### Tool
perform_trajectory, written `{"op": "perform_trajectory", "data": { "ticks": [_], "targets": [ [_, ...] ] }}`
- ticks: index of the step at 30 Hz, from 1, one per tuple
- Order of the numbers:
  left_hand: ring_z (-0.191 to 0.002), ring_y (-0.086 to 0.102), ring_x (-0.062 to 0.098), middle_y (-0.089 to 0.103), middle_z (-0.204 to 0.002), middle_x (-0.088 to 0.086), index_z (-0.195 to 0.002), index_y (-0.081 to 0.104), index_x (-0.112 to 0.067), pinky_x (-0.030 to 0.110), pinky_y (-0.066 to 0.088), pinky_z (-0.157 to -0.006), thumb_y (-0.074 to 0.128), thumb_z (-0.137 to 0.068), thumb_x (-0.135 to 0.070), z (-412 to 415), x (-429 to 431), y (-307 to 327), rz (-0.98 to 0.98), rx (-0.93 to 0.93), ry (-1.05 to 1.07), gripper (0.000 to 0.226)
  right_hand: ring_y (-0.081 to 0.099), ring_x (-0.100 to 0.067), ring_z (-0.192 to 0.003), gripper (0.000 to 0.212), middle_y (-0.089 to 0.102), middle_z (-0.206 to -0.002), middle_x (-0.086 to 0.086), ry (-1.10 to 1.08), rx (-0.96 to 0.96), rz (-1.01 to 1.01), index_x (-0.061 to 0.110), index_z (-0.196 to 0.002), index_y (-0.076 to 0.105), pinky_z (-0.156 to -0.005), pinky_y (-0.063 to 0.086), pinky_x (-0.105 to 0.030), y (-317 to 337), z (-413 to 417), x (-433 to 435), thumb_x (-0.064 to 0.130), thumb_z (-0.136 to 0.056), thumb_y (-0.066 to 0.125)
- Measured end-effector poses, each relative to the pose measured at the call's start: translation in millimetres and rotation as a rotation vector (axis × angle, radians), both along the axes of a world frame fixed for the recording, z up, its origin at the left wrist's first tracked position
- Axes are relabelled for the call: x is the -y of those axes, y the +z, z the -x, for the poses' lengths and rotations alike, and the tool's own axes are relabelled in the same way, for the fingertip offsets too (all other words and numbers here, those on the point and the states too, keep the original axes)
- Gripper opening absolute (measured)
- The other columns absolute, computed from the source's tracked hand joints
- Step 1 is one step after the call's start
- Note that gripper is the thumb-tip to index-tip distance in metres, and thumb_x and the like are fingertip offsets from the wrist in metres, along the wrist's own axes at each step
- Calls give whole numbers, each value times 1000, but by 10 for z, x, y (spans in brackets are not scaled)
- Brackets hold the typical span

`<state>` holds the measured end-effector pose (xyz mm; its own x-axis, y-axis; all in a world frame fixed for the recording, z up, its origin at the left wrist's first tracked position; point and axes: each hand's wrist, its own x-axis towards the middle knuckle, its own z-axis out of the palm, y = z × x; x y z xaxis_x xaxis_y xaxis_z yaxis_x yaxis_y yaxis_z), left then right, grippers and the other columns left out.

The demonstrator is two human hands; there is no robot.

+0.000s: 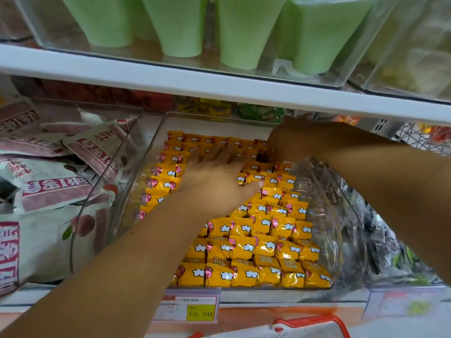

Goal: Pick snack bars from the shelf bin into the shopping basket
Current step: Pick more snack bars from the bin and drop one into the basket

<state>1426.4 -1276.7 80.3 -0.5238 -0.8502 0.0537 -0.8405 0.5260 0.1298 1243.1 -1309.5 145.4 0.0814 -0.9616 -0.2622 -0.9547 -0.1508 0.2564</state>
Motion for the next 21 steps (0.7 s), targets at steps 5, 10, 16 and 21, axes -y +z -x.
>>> {"op": "perform_trajectory", "data": {
  "ticks": [5,10,16,21],
  "targets": [
    [-152,7,20,16,-164,-5,-152,23,-41,54,4,-121,13,-90,-67,31,-11,-80,83,-40,3,68,61,-22,-84,33,65,-86,-7,115,136,236,5,-90,70,-77,48,-32,-163,-92,60,31,-98,51],
    [-152,9,18,19,-163,-6,-151,25,-41,53,5,-120,12,-87,-61,16,-29,-98,93,-79,1,68,57,-22,-89,15,57,-86,-1,81,308,247,13,-86,61,-70,37,-30,-221,-117,-7,24,-95,59],
    [-151,14,19,23,-162,-7,-151,19,-45,54,6,-120,27,-98,-57,1,-42,-103,91,-112,-27,55,57,-22,-85,15,64,-95,-4,14,482,391,17,-95,60,-68,37,-31,-175,-70,-345,30,-99,53],
    [-130,43,23,53,-132,3,-144,29,-24,49,10,-120,33,-98,-52,9,-140,-31,59,-157,46,54,49,-12,-67,13,58,-87,-5,-74,582,459,16,-101,50,-57,31,-26,-85,-104,-511,27,-103,45]
  ]
}}
